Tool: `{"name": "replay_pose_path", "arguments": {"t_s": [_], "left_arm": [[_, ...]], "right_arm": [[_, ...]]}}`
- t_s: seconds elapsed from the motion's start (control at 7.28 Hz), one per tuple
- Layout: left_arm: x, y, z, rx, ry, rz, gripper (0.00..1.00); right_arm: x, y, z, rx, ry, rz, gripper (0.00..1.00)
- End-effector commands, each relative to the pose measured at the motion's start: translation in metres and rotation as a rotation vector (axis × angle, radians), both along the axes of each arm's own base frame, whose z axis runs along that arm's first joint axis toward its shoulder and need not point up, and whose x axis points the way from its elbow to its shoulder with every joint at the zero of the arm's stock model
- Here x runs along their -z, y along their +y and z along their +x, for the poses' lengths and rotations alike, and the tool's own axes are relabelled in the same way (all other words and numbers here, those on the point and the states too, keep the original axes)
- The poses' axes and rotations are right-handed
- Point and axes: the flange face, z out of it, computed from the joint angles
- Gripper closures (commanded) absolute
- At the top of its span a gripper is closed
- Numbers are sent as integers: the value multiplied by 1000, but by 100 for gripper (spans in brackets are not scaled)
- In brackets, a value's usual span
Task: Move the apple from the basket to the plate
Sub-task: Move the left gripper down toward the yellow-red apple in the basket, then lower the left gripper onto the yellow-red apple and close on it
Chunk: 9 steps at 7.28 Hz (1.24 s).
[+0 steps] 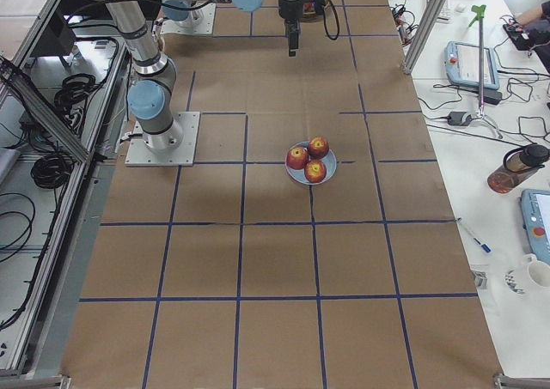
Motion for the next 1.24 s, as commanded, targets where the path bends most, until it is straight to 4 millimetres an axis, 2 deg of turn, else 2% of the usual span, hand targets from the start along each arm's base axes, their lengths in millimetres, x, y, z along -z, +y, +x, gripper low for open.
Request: {"name": "replay_pose_path", "arguments": {"t_s": [0.0,0.14,0.41,0.69,0.82,1.1], "left_arm": [[56,-34,46,74,-17,-56,1],[85,-42,81,57,-15,-33,1],[126,-68,126,142,-33,-54,1],[162,-90,142,289,-40,-47,1],[177,-91,144,305,-33,-24,1],[192,-90,151,351,-61,14,1]], "right_arm": [[0,0,0,0,-1,1,0],[1,0,0,0,-1,3,0],[0,1,0,0,-2,1,0],[1,0,0,0,-2,3,0],[0,1,0,0,-4,1,0],[0,1,0,0,-2,1,0]]}}
